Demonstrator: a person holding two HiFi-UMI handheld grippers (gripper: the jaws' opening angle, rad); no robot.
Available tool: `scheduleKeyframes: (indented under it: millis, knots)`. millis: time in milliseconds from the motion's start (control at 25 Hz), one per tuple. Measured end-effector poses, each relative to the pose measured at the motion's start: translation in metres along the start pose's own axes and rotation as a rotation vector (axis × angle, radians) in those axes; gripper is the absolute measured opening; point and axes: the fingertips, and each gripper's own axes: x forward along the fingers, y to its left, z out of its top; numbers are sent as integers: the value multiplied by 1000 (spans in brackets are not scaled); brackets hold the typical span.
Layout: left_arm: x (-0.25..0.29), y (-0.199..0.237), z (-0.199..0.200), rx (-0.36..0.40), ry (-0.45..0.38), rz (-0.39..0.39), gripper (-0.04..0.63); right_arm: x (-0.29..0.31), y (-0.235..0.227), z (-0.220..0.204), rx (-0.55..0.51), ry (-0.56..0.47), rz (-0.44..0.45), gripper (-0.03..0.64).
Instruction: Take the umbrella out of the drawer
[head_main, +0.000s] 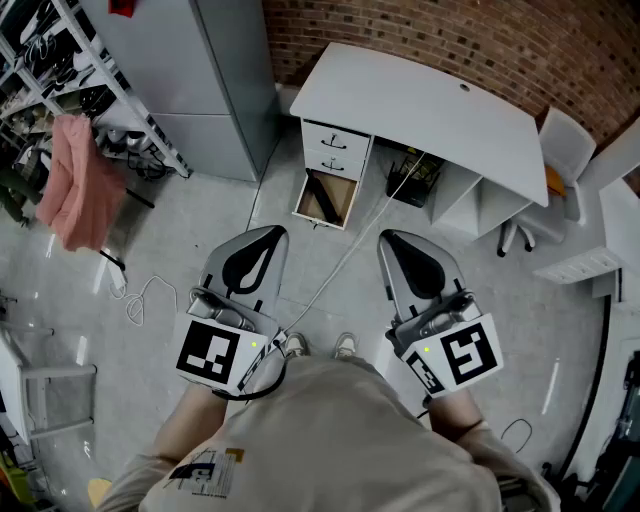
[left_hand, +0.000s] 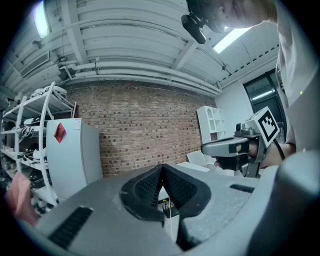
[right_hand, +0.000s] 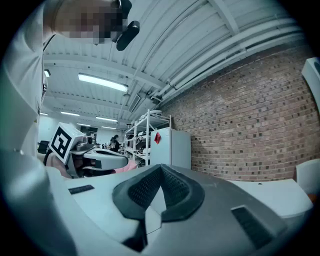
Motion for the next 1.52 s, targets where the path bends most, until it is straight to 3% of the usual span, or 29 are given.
scheduleKeyframes:
  millis: [440, 1520]
  knots:
    - [11, -19, 2, 4, 12, -8, 6, -16, -12, -7, 47, 2, 17, 6]
    - [45, -101, -4, 44, 91, 66, 6, -73, -75, -33, 100, 0, 87, 6]
